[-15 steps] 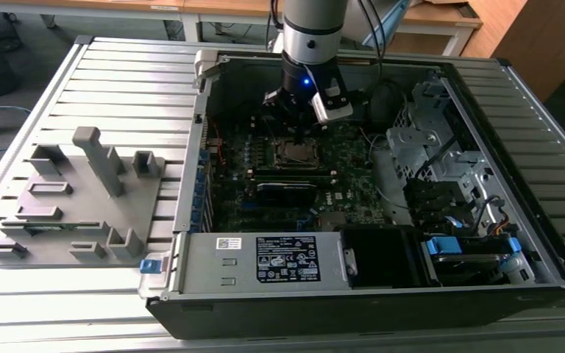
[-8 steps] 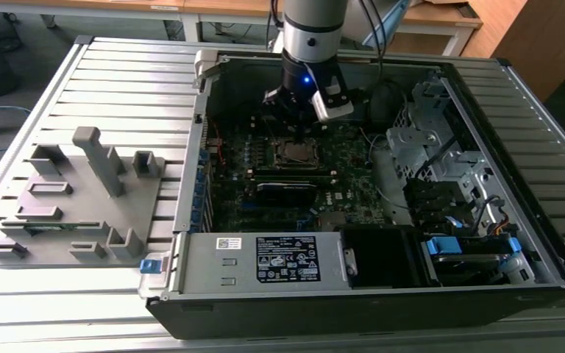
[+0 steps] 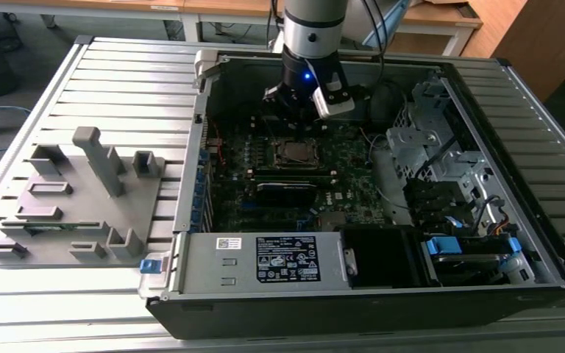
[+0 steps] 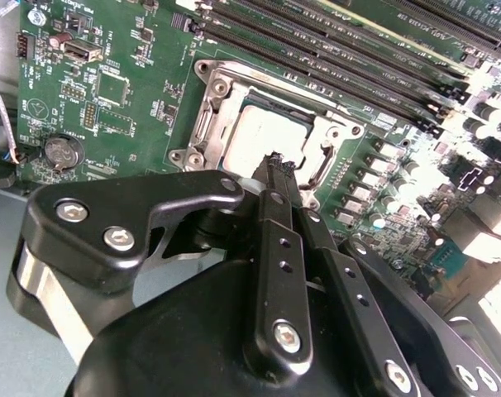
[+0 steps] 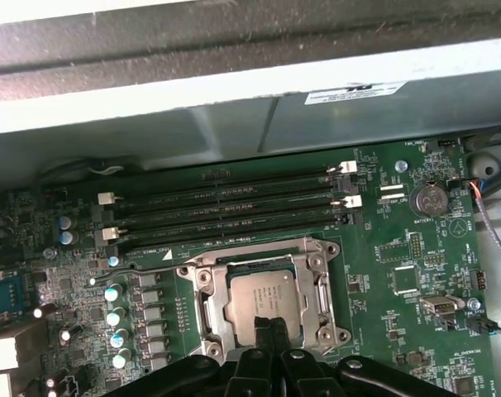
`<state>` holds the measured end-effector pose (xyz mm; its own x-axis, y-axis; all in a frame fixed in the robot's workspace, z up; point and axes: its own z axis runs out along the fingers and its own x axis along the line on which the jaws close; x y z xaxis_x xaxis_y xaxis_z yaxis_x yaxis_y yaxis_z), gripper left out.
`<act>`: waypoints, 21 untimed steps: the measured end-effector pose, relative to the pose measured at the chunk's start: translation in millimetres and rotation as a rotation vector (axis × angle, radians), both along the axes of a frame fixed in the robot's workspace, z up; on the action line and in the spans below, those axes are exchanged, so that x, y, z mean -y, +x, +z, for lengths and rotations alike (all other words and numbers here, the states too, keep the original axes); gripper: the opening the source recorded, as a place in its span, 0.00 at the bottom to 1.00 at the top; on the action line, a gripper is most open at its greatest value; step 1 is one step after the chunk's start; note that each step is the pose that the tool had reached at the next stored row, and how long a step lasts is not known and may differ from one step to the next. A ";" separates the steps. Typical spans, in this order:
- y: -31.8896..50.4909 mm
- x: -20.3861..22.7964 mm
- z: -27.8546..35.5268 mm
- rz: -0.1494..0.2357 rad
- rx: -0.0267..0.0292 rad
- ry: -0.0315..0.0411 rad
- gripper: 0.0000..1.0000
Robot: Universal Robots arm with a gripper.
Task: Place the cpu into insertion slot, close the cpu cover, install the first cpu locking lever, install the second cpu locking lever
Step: 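Install the first cpu locking lever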
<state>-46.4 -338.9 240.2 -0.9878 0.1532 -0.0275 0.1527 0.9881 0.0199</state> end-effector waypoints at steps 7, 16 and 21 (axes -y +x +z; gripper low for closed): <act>-0.1 0.0 0.2 0.000 0.0000 -0.0001 0.11; -9.1 0.0 0.2 0.000 0.0011 0.0000 0.11; -9.1 0.0 5.6 0.000 0.0011 -0.0001 0.11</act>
<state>-55.6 -338.9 245.8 -0.9878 0.1532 -0.0286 0.1527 0.9881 0.0200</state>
